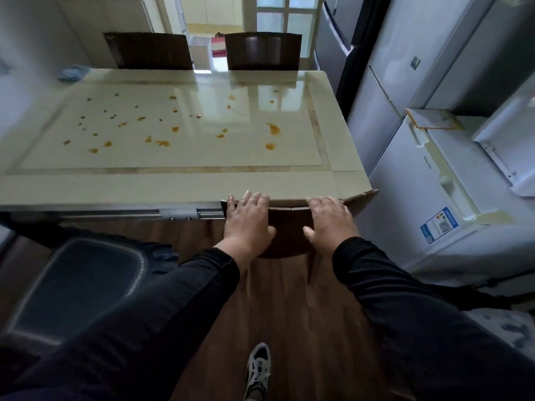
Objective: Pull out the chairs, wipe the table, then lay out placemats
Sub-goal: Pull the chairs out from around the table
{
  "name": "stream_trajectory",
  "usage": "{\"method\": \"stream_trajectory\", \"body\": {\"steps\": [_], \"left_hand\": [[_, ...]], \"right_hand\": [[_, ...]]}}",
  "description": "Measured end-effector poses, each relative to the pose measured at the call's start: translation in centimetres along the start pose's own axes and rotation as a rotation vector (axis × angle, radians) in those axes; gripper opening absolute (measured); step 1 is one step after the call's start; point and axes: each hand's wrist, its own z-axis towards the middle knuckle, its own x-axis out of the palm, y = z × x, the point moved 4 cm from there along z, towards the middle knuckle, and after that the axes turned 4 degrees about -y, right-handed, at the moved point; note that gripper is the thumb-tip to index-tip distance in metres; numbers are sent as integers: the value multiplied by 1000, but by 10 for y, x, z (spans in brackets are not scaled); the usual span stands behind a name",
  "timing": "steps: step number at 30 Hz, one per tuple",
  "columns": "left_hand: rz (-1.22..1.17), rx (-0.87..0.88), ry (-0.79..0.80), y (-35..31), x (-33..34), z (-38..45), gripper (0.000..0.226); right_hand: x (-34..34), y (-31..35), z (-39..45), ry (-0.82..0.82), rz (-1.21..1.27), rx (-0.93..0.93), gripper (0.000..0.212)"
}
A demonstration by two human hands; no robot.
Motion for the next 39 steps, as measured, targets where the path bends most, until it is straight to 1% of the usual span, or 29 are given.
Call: {"method": "stream_trajectory", "body": {"steps": [4,6,13,16,19,23,29,33,36,39], "left_hand": [[-189,-181,-148,20,-37,-56,68],[-256,-245,-190,38,-48,-85,63],[-312,-434,-196,112,-58,-203,51],[-303,-480,-210,144,-64,-244,51],[-308,-526,-226,182,-72,-278,50],[-302,-543,-257,239,-83,-312,49],[-290,-486,-219,342,-103,-353,50],[-246,-453,-169,415,-119,-390,47],[-213,-491,-86,463,-120,-413,47],[-213,-531,-10,494,-112,-426,50]], "right_hand": [[-10,58,-27,-82,114,-100,64],[-10,88,-43,-88,176,-123,61],[20,183,-102,42,306,-235,43],[31,219,-121,61,312,-283,48],[40,261,-139,72,309,-323,48],[52,324,-158,69,297,-375,49],[81,425,-185,82,326,-322,46],[116,497,-214,137,349,-313,53],[133,532,-230,173,343,-316,54],[140,548,-237,182,323,-320,53]]}}
